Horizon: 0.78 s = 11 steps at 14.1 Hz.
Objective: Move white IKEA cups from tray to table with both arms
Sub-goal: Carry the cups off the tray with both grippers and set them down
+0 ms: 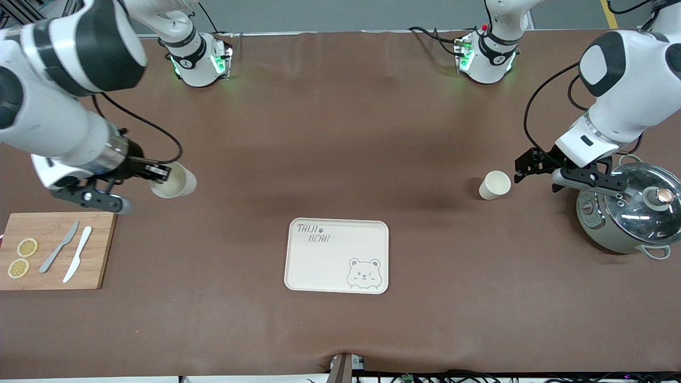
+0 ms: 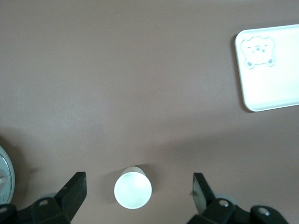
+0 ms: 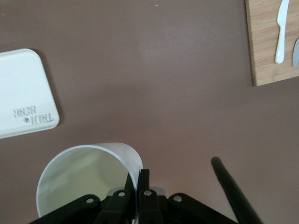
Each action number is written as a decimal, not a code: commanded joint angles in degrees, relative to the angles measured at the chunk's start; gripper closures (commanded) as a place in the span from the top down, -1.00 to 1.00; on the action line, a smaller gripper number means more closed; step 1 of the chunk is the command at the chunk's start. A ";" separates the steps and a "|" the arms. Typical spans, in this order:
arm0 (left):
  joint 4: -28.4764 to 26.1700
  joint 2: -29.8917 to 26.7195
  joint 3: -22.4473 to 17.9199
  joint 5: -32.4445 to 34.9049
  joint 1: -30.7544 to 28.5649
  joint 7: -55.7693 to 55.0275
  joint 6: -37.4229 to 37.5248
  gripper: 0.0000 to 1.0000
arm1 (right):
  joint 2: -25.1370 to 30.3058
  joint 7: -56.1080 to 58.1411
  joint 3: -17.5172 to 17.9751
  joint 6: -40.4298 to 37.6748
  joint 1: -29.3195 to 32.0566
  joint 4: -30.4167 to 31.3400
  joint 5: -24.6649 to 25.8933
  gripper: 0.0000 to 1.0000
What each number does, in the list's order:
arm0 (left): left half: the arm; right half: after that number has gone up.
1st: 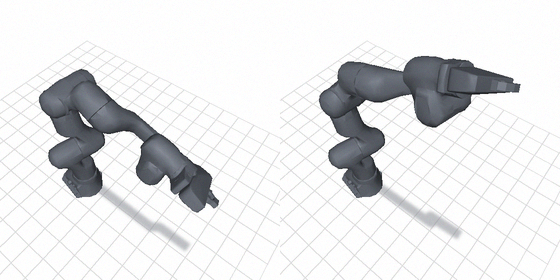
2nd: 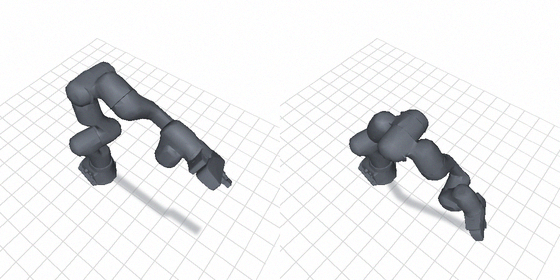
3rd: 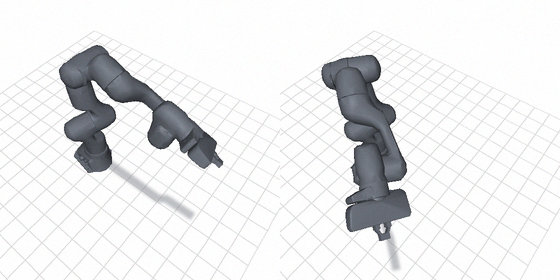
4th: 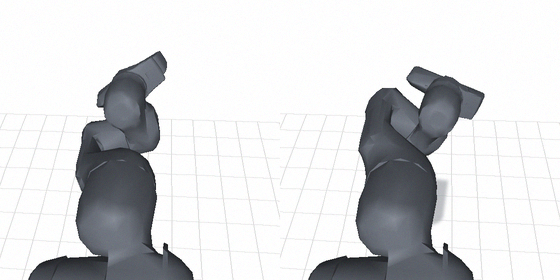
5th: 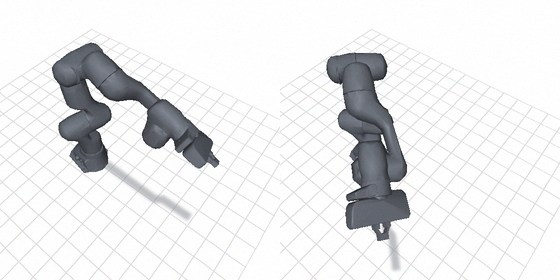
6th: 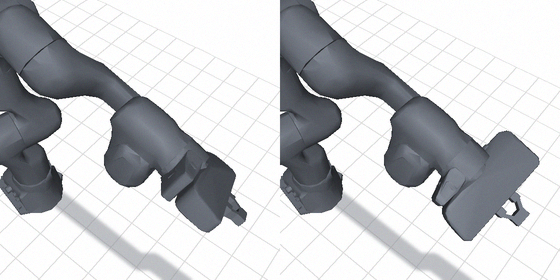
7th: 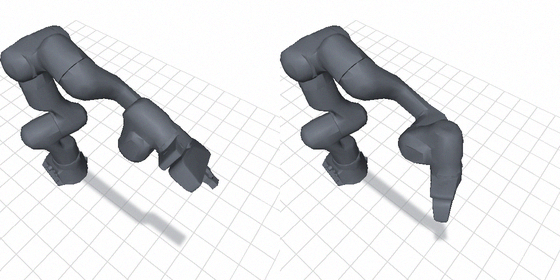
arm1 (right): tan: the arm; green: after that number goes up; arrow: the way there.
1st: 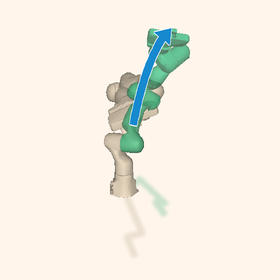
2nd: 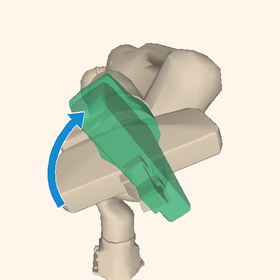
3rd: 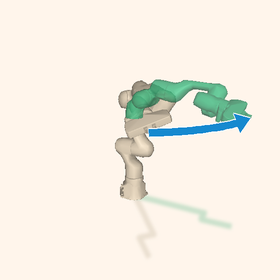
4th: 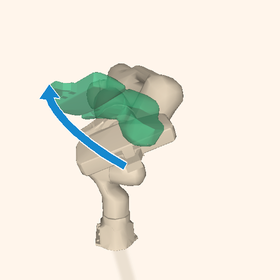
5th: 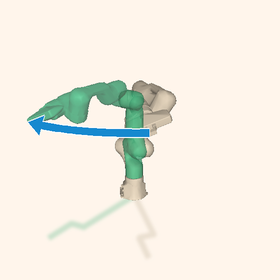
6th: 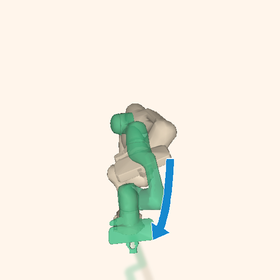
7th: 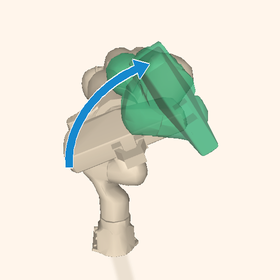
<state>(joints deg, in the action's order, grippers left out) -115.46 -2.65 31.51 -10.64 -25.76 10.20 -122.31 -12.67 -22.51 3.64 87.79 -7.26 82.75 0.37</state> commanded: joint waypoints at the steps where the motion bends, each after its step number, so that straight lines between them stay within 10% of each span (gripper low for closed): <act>1: 5.14 0.71 0.48 -0.61 -0.26 -2.03 5.58 1.00 | 6.07 8.25 0.67 3.69 4.43 8.90 -0.63 -1.00; 11: 22.74 7.22 2.15 9.50 4.40 -17.15 19.04 1.00 | 14.34 13.81 0.67 31.80 7.79 36.59 -0.37 -1.00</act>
<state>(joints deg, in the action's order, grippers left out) -95.94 2.82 33.07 -2.72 -21.32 -5.43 -105.73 -1.33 -9.67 3.56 114.97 -0.57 113.23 0.37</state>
